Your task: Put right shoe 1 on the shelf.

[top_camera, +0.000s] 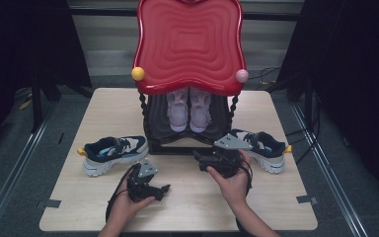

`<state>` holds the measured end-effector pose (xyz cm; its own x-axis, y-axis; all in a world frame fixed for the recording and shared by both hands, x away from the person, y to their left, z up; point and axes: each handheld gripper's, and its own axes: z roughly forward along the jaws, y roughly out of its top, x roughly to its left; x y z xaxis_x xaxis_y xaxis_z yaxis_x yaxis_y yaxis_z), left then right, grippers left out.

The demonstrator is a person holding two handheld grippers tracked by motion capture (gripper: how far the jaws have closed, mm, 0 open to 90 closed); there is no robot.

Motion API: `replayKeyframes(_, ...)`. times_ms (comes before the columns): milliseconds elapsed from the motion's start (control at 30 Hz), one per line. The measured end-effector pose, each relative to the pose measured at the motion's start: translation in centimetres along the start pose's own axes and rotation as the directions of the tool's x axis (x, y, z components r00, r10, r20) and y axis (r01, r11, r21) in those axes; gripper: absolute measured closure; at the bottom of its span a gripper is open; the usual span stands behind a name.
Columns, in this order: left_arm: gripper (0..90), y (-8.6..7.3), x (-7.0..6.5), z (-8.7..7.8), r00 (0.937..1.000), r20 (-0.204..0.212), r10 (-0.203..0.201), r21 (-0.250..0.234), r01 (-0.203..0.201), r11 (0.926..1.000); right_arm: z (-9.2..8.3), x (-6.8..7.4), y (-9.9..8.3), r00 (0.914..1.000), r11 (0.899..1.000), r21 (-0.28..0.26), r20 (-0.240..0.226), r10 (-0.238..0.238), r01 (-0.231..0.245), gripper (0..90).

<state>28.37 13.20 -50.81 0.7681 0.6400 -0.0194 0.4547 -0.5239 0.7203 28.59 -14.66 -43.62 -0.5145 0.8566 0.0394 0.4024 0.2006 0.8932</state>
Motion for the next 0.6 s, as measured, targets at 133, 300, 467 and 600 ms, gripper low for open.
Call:
replayKeyframes(133, 14.4, 0.0, 0.0, 0.0, 1.0, 0.002, -0.004, 0.0, 0.004, 1.0, -0.4, -0.4, -0.9, 0.9995, 1.0, 0.023, -0.029, -0.01, 0.011, 14.3)
replayKeyframes(300, 14.4, 0.0, 0.0, 0.0, 1.0, 0.002, -0.003, -0.001, 0.003, 1.0, -0.6, -1.0, -2.1, 0.9984, 0.998, 0.058, -0.051, -0.026, 0.029, 14.1)
replayKeyframes(467, 14.4, 0.0, 0.0, 0.0, 1.0, 0.001, -0.002, 0.0, 0.002, 1.0, -0.9, -1.5, -3.1, 0.9953, 0.995, 0.089, -0.089, -0.037, 0.045, 13.9)
replayKeyframes(600, 14.4, 0.0, 0.0, 0.0, 1.0, 0.002, -0.004, -0.001, 0.004, 1.0, -1.1, -1.8, -3.9, 0.9919, 0.992, 0.108, -0.119, -0.046, 0.059, 13.9)
